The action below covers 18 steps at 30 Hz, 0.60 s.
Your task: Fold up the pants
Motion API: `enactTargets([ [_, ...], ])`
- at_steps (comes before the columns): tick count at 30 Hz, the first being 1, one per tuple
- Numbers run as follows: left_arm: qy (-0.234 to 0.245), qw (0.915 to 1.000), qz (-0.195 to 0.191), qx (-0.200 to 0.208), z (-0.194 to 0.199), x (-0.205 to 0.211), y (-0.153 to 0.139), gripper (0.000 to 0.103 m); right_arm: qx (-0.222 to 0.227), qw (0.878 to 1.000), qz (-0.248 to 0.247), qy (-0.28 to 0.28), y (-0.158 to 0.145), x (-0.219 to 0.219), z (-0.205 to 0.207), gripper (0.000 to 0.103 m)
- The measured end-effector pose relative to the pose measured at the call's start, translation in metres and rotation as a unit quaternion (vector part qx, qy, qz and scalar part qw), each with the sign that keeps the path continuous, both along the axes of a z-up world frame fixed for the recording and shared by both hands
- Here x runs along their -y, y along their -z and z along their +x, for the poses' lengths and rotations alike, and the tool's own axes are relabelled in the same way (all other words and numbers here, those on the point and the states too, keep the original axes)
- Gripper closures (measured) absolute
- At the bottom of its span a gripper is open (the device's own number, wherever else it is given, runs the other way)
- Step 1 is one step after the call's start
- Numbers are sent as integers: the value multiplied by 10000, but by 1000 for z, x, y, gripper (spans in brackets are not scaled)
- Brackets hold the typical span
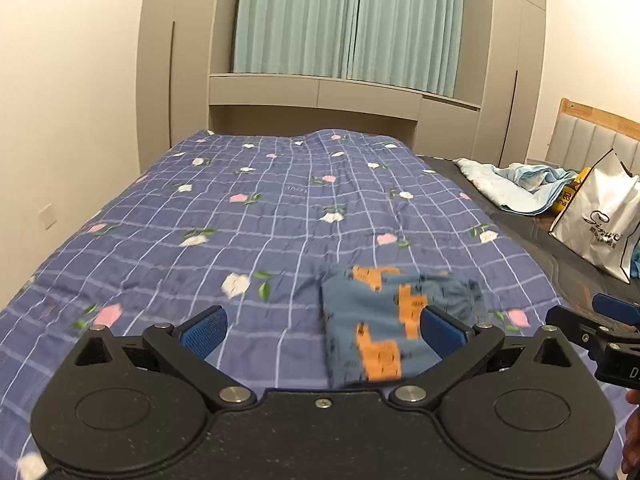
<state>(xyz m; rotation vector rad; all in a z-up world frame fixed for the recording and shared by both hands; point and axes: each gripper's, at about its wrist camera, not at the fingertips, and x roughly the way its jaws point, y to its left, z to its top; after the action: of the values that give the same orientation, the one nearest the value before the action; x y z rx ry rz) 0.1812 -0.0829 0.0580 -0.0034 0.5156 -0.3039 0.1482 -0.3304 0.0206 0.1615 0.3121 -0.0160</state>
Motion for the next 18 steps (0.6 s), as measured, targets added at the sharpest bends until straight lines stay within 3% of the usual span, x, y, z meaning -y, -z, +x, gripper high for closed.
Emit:
enactTargets([
  [8,-101,9998,144,60,-61,-30,31,1,-109,9998,-114,-98,7,-41,-54,0],
  [18,-288,9993,33,-217,-90,-60,63,1,-268,9984,-496,-6,29,-73,-91,0],
])
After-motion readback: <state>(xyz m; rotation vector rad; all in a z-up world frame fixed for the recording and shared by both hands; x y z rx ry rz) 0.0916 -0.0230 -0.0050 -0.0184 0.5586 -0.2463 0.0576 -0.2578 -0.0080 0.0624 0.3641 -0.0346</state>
